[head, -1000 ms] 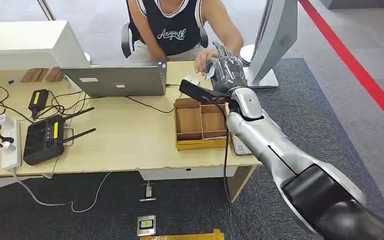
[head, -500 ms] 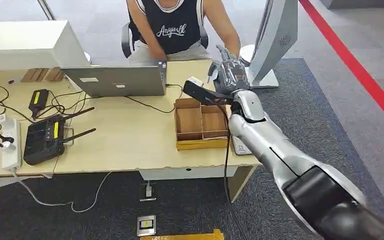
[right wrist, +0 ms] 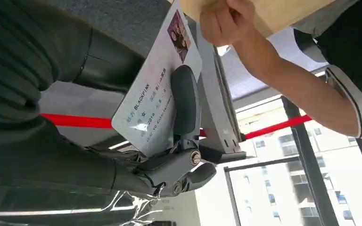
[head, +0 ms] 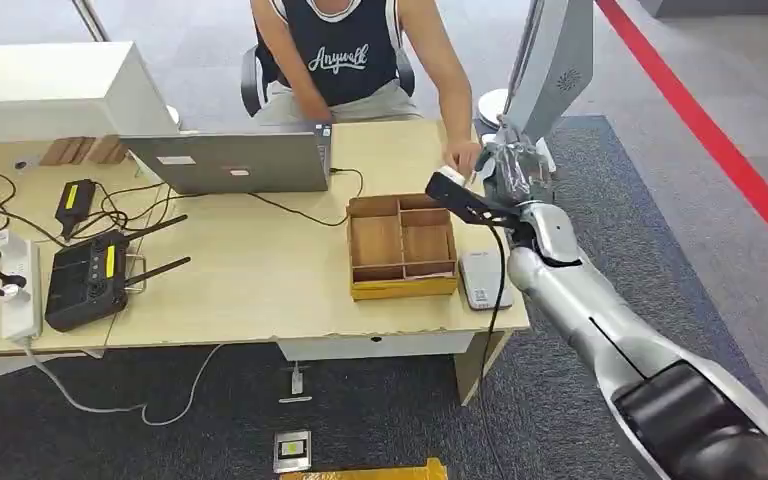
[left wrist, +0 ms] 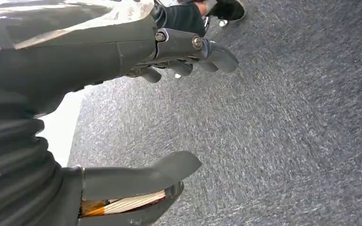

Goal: Pass the card to the sensor for recognition and then transmit it.

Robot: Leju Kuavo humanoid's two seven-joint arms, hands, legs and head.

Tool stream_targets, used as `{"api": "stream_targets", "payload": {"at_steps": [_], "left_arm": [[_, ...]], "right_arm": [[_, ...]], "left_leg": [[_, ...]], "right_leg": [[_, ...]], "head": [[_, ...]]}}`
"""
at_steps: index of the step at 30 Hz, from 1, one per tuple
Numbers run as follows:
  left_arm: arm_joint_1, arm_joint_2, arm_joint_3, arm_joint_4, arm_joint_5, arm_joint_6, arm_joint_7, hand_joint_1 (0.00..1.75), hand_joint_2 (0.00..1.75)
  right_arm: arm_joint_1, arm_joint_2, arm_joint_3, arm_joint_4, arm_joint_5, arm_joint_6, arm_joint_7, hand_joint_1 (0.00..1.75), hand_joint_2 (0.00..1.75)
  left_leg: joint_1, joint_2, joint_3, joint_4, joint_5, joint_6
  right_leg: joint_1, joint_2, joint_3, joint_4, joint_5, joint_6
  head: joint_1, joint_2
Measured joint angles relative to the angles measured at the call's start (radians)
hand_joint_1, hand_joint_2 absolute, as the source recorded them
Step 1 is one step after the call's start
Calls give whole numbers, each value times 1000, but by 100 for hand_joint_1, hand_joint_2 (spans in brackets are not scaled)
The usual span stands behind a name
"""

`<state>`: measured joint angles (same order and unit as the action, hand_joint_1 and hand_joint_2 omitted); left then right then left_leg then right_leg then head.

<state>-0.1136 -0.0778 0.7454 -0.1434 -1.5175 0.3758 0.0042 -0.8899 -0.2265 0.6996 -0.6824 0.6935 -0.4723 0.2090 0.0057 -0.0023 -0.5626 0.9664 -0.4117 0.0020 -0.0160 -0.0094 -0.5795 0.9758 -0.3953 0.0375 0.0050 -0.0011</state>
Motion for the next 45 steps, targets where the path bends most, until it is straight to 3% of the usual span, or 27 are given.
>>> {"api": "stream_targets", "payload": {"at_steps": [7, 15, 32, 45], "left_arm": [[2, 0, 3, 0, 13, 2, -6, 0, 175], [1, 0, 13, 0, 18, 8, -6, 0, 175], [-5, 0, 19, 0, 34, 13, 14, 0, 175], [-6, 0, 25, 0, 31, 13, 21, 0, 175]], "right_arm": [[66, -74, -30, -55, -24, 21, 10, 175, 175], [105, -95, -41, -75, -38, 24, -11, 175, 175], [214, -51, -39, -3, -101, 27, -95, 175, 175], [249, -16, -37, 60, -118, 34, -106, 175, 175]], "left_leg": [[0, -1, -1, 0, 0, 0], [0, -1, -1, 0, 0, 0], [0, -1, -1, 0, 0, 0], [0, -1, -2, 0, 0, 0]], "right_leg": [[0, -1, 0, 0, 0, 0], [0, -1, 0, 0, 0, 0], [0, -1, 0, 0, 0, 0], [0, -1, 0, 0, 0, 0]], "head": [[0, 0], [1, 0], [1, 0], [0, 0]]}}
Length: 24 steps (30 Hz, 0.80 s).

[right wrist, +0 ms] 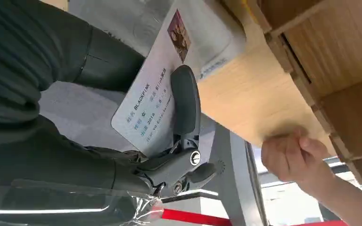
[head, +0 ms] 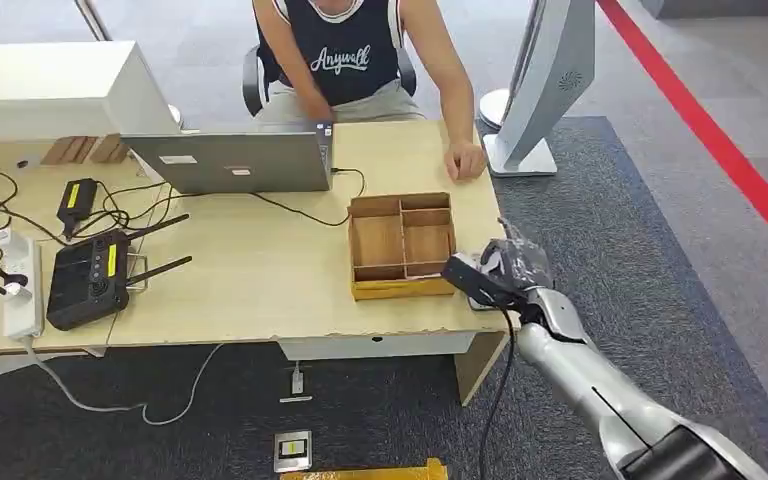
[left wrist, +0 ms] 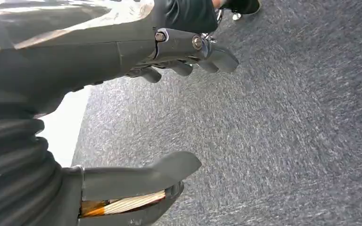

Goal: Pass the card to the sensor for recognition and then transmit it.

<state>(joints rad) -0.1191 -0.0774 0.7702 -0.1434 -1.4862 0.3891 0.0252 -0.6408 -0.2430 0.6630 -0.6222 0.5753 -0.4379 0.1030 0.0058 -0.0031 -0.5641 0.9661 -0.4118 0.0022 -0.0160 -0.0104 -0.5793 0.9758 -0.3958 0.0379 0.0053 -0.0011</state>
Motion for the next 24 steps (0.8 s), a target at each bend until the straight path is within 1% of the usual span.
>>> {"api": "stream_targets", "payload": {"at_steps": [6, 24], "left_arm": [[0, 0, 0, 0, -5, 0, -2, 0, 175], [-1, 0, 0, 0, -7, -2, 0, 0, 175]], "right_arm": [[16, 8, 5, 23, 2, -3, -2, 175, 175], [16, 18, 5, 40, 2, -9, -3, 175, 175]], "left_leg": [[0, 0, 0, 0, 0, 0], [0, 0, 1, 0, 0, 0]], "right_leg": [[0, 0, 0, 0, 0, 0], [0, 0, 1, 0, 0, 0]], "head": [[0, 0], [0, 0]]}}
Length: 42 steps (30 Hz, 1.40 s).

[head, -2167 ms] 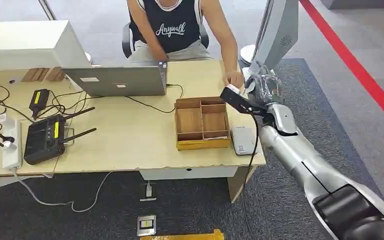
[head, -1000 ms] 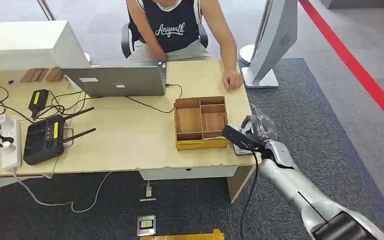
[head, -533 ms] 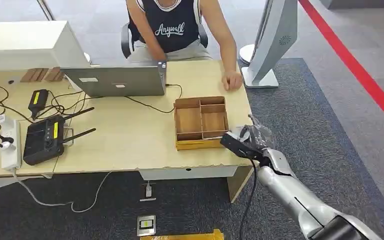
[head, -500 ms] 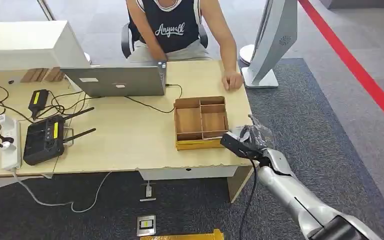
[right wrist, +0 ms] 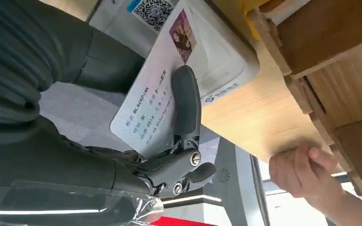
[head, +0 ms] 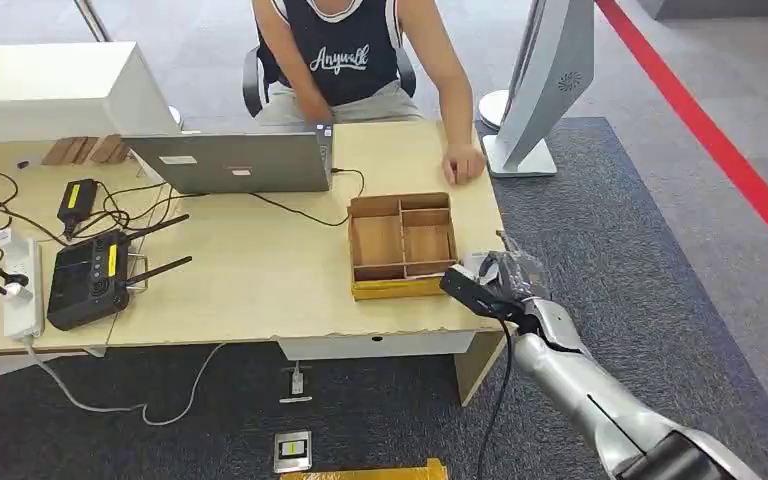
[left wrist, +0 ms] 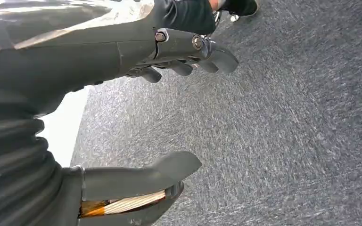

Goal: Pass the card to the sensor for recognition and then transmit it.

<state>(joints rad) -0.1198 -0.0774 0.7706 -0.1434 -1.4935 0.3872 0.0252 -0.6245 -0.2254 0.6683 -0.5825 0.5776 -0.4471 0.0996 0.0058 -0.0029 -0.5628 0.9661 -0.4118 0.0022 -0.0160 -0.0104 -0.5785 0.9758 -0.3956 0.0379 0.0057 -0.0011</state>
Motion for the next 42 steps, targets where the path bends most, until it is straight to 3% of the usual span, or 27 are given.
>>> {"api": "stream_targets", "payload": {"at_steps": [9, 22, 28, 34, 42], "left_arm": [[0, 0, 0, 0, 4, -4, 24, 0, 175], [0, 0, 0, 0, -11, -3, 3, 0, 175], [0, 0, 0, 0, -35, -4, -6, 0, 175], [0, -2, 1, 0, -45, -4, -17, 0, 175], [-1, -11, 1, 0, -52, -10, -16, 0, 175]], "right_arm": [[2, 23, 4, 14, -1, -3, -8, 175, 175], [1, 32, 15, 38, -26, -28, -22, 175, 175], [-74, 3, 2, -21, -57, -75, 6, 175, 175], [-190, -28, -24, -97, -63, -67, 35, 175, 175], [-237, -29, -35, -131, -63, -64, 31, 175, 175]], "left_leg": [[0, 0, 0, 0, 0, 0], [0, 0, -1, 0, 0, 0], [0, 0, -1, 0, 0, 0], [0, 0, 0, 0, 0, 0], [0, 0, -1, 0, 0, 0]], "right_leg": [[0, 0, 0, 0, 0, 0], [0, 0, 0, 0, 0, 0], [0, 0, -1, 0, 0, 0], [0, 0, 0, 0, 1, 0], [0, 0, 0, 0, 1, 0]], "head": [[0, 0], [0, 0], [0, 0], [0, 0], [0, 0]]}}
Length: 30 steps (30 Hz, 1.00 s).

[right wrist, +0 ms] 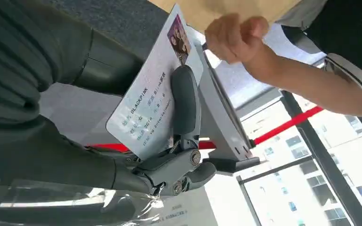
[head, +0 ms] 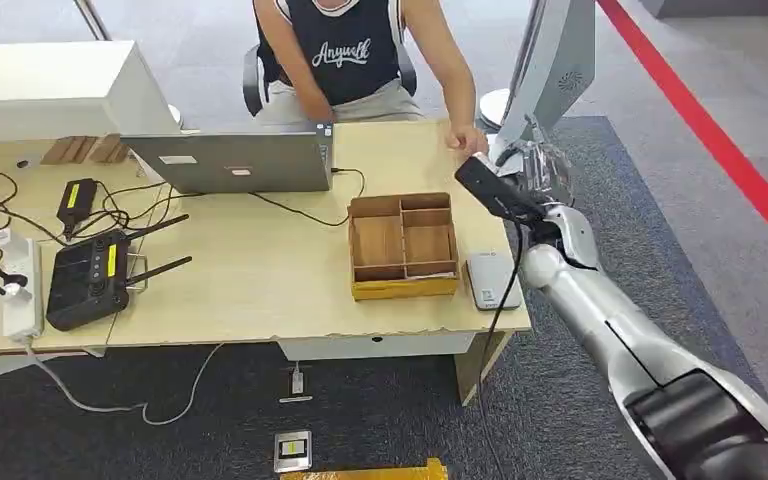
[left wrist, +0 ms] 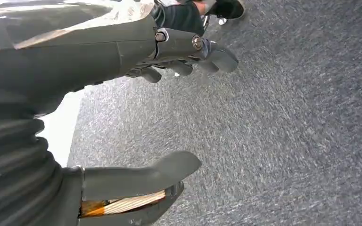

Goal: Pass the card to the sensor for recognition and then transmit it.

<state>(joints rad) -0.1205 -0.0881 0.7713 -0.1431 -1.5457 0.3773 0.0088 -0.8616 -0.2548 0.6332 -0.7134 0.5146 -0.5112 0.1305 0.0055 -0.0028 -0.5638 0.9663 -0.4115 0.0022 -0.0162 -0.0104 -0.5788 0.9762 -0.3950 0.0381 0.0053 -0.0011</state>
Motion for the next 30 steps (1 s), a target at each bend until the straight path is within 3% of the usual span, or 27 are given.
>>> {"api": "stream_targets", "payload": {"at_steps": [13, 20, 30], "left_arm": [[-8, -4, 6, 0, -23, -10, -11, 0, 175], [-47, -5, -13, 0, -25, -41, 6, 0, 175], [-50, -5, -29, 0, -22, -36, 9, 0, 175]], "right_arm": [[-60, 38, 8, 1, 87, 45, 20, 175, 175], [-143, 133, 40, 26, 225, 134, 52, 175, 175], [-189, 221, 70, 94, 233, 143, 45, 175, 175]], "left_leg": [[0, 0, 0, 0, 0, 0], [1, 0, 0, 0, 1, -1], [1, 0, -1, 0, 1, -1]], "right_leg": [[0, 0, 0, 0, 0, 0], [1, 1, -1, 1, 1, -1], [1, 1, -2, 1, 1, -1]], "head": [[0, 0], [0, 0], [0, 0]]}}
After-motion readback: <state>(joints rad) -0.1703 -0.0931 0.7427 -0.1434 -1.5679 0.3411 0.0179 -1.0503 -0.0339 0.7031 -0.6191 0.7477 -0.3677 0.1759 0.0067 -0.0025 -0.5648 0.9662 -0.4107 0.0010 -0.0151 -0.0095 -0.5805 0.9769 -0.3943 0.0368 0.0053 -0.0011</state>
